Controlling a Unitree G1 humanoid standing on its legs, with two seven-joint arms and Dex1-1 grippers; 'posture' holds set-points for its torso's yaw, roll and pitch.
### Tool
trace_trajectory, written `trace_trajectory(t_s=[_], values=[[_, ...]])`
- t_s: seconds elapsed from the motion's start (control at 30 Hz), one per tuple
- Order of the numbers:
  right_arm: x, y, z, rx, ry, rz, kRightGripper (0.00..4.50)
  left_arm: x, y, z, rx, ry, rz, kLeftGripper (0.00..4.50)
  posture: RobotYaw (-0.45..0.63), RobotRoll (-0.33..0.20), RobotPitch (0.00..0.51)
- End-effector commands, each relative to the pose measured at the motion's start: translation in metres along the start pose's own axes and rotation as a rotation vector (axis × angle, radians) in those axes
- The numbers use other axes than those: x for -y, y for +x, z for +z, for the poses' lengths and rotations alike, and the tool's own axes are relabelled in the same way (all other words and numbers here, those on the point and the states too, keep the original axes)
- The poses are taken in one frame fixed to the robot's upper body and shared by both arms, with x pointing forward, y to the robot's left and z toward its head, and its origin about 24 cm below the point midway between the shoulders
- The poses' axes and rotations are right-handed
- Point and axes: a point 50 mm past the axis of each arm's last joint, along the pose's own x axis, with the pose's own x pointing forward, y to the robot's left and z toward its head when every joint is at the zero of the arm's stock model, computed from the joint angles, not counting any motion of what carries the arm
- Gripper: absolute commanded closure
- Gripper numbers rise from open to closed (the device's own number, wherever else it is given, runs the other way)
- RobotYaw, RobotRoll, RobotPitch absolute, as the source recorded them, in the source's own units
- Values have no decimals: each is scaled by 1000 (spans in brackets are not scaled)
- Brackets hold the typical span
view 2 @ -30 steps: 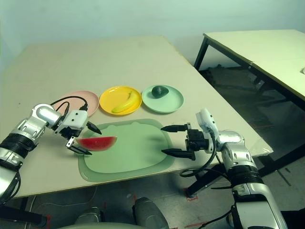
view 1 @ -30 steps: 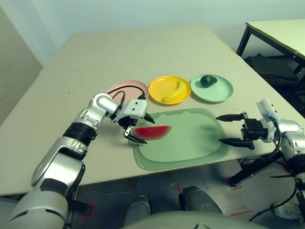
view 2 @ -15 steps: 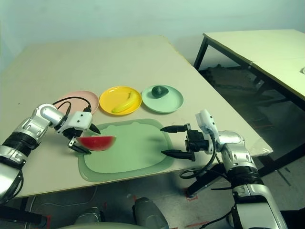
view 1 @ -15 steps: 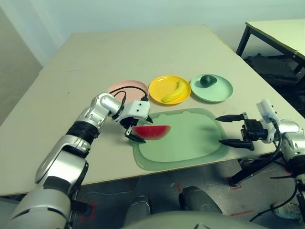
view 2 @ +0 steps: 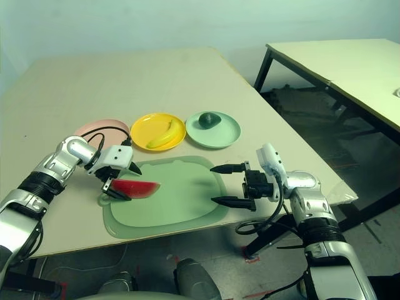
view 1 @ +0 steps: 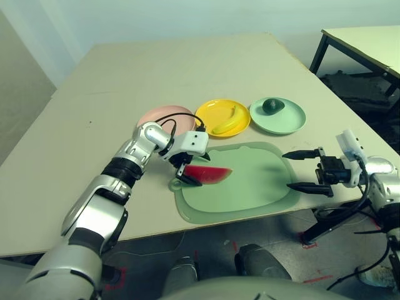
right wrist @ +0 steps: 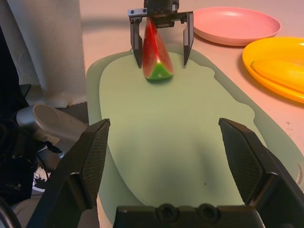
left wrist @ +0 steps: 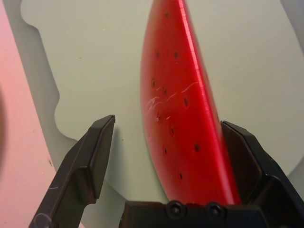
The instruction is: Place the fruits into color-matched plates.
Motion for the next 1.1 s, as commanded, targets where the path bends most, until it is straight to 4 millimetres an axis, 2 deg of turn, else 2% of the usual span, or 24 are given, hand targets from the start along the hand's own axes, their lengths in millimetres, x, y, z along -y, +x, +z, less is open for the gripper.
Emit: trace_trajectory(t_s=[0.03,0.17,0.2,0.5,0.67,0.87,1.1], values=[[-1,1,0,-11,-7,5,0,5,6,-2,-17,-4,-40,672,-277,0,0],[0,1,0,-12,-6,5,0,7,7,-3,-10,-15,-54,1940,-277,0,0],[0,1,0,-12,-6,4,0,7,7,-3,-10,-19,-60,2058,-273,0,0],[1,2,2,-10,-10,7,0,9,6,-3,-9,-25,-68,2058,-270,0,0],[2,1,2,-10,-6,4,0,1,-3,4,48,-47,-22,2058,-267,0,0],[4,0,4,-3,-7,-5,0,-14,-31,13,98,-72,90,2058,-255,0,0],[6,1,4,0,-8,-7,0,-19,-61,3,55,-89,178,2058,-250,0,0]])
